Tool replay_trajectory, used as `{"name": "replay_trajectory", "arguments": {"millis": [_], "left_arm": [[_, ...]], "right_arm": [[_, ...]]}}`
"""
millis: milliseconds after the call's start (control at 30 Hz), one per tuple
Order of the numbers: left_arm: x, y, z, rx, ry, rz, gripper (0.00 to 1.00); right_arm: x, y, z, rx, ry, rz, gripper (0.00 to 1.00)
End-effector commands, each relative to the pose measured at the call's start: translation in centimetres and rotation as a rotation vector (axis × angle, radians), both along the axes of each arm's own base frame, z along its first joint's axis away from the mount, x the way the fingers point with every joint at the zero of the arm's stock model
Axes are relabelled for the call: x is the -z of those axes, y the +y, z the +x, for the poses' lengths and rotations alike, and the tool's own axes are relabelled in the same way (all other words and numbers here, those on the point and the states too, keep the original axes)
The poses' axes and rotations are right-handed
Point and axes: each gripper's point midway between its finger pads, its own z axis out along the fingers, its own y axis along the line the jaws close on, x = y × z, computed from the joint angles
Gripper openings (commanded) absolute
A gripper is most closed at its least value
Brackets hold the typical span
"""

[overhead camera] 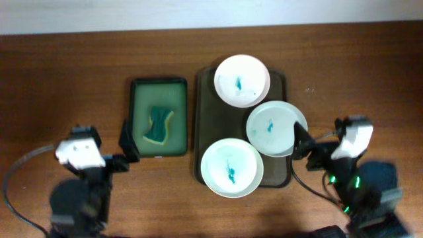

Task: Clean dirty plates on tray and stack at the side
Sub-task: 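Grasp the green sponge with the left gripper, right plate with right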

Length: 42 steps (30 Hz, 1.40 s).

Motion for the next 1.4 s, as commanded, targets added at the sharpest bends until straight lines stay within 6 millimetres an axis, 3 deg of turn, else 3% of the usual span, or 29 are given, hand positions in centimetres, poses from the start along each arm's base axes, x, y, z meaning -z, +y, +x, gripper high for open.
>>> {"name": "replay_trajectory", "arguments": {"millis": [0,67,133,233,333,400,467,500,567,600,633,700,733,800,833,867,933,967,1000,1100,1133,1267,1300,1367], "left_arm": [[-3.2,-1.5,3.9,0.068,0.179,0.036,0.99],[-2.6,-1.8,5.9,0.074,0.322,0.047,0.99],[-0.7,-2.2,7.8,0.079,0.441,0.051,0.99],[3.5,-4.1,8.2,0.178,0.600,0.011,0.99],[9.6,-5.0,9.0,0.203,0.824,-0.012,1.00],[15.3,-5.2,10.0,0.197,1.004,-0.009,0.92],[19.2,-5.3,11.5,0.175,1.080,-0.028,0.89],[22.8,-5.5,12.8,0.165,1.138,-0.033,0.84],[26.8,-5.9,13.9,0.174,1.185,-0.043,0.72],[28.6,-7.1,14.4,0.220,1.198,-0.083,0.66],[30.4,-7.9,14.8,0.242,1.211,-0.093,0.54],[33.1,-7.8,14.5,0.223,1.262,-0.058,0.20],[33.7,-7.9,14.2,0.224,1.280,-0.057,0.00],[33.3,-8.0,14.3,0.225,1.281,-0.056,0.00],[31.8,-8.0,14.7,0.224,1.292,-0.056,0.00],[29.7,-8.1,15.3,0.223,1.299,-0.056,0.06],[26.0,-8.2,16.0,0.223,1.303,-0.056,0.37],[24.0,-8.3,15.9,0.222,1.314,-0.054,0.46],[23.5,-8.2,15.7,0.221,1.322,-0.054,0.49],[25.1,-7.0,14.4,0.174,1.391,-0.005,0.52],[27.0,-7.0,13.5,0.176,1.427,-0.009,0.50],[32.3,-8.8,12.4,0.227,1.403,-0.003,0.32],[33.3,-9.4,11.6,0.246,1.412,0.014,0.32],[33.1,-9.9,11.4,0.288,1.409,0.076,0.13]], "right_arm": [[-3.7,1.2,2.9,-0.030,0.175,-0.017,0.98],[-4.1,1.9,4.5,-0.045,0.296,-0.031,0.98],[-2.6,3.1,5.6,-0.090,0.433,-0.028,0.98],[1.1,3.2,6.3,-0.084,0.579,-0.052,0.98],[4.2,3.6,6.0,-0.101,0.721,-0.054,0.98],[6.0,4.1,5.4,-0.122,0.804,-0.044,0.84],[7.6,4.9,4.5,-0.161,0.868,-0.007,0.70],[9.4,5.0,3.6,-0.141,0.930,0.022,0.68],[11.9,4.8,2.6,-0.105,1.003,0.042,0.66],[13.0,4.8,2.4,-0.103,1.020,0.039,0.66],[13.8,4.7,2.2,-0.103,1.032,0.039,0.66],[14.1,4.7,2.1,-0.103,1.040,0.039,0.66],[14.1,4.7,2.1,-0.103,1.039,0.039,0.67],[14.1,4.8,2.3,-0.104,1.028,0.040,0.67],[14.0,4.7,2.6,-0.099,1.018,0.037,0.66],[14.0,4.3,3.1,-0.081,0.997,0.027,0.64],[13.5,3.1,3.8,-0.039,0.978,0.054,0.62],[12.7,1.3,4.2,0.018,0.955,0.095,0.61],[12.1,0.1,4.4,0.054,0.935,0.119,0.61],[11.7,-4.1,3.7,0.182,0.941,0.186,0.62],[12.2,-5.7,2.5,0.207,0.987,0.186,0.63],[12.5,-5.9,2.0,0.198,1.009,0.173,0.69],[12.5,-5.9,2.0,0.198,1.008,0.173,0.72],[12.7,-5.9,2.0,0.198,1.014,0.173,0.72]]}}
